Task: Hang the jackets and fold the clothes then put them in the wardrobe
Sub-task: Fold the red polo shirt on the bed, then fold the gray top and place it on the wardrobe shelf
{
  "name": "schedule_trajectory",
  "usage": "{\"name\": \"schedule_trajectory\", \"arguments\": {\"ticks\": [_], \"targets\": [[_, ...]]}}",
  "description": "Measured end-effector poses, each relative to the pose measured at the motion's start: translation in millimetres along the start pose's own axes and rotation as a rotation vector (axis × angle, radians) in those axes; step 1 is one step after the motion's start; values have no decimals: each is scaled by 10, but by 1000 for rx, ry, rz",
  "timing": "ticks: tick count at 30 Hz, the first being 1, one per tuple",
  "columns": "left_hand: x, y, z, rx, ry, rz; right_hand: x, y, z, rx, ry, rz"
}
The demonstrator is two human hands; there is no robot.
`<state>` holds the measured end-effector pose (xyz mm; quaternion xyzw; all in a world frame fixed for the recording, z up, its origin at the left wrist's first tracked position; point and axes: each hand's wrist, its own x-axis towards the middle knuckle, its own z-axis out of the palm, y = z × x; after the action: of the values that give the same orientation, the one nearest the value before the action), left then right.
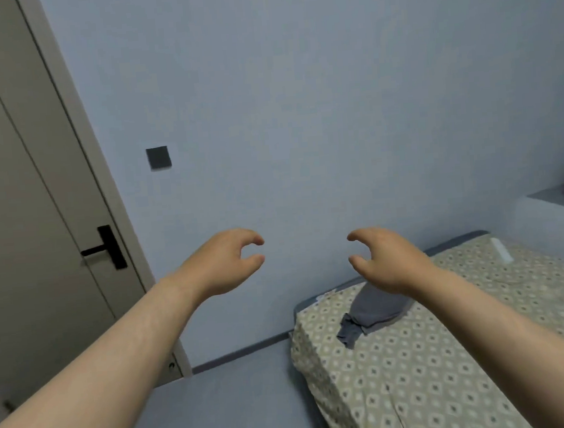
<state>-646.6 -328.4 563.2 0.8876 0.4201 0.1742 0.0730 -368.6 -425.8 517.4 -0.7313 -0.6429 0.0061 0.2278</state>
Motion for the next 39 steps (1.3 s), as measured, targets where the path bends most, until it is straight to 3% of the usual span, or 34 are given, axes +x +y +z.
{"name": "schedule_trajectory", "arguments": {"ticks": [12,20,26,29,39], "targets": [[1521,68,1542,-183,-245,192,246,1212,446,-40,2,340],[2374,-362,2622,-300,-471,226,535,1662,1332,56,-111,641],[2895,-223,3173,-279,-569,316,476,2013,1503,69,-154,781],[3070,-91,3419,-232,-646,362,406,2328,1497,52,-197,830],[3576,-30,4257,-251,-747,273,823,3266,1943,129,-326,829]]}}
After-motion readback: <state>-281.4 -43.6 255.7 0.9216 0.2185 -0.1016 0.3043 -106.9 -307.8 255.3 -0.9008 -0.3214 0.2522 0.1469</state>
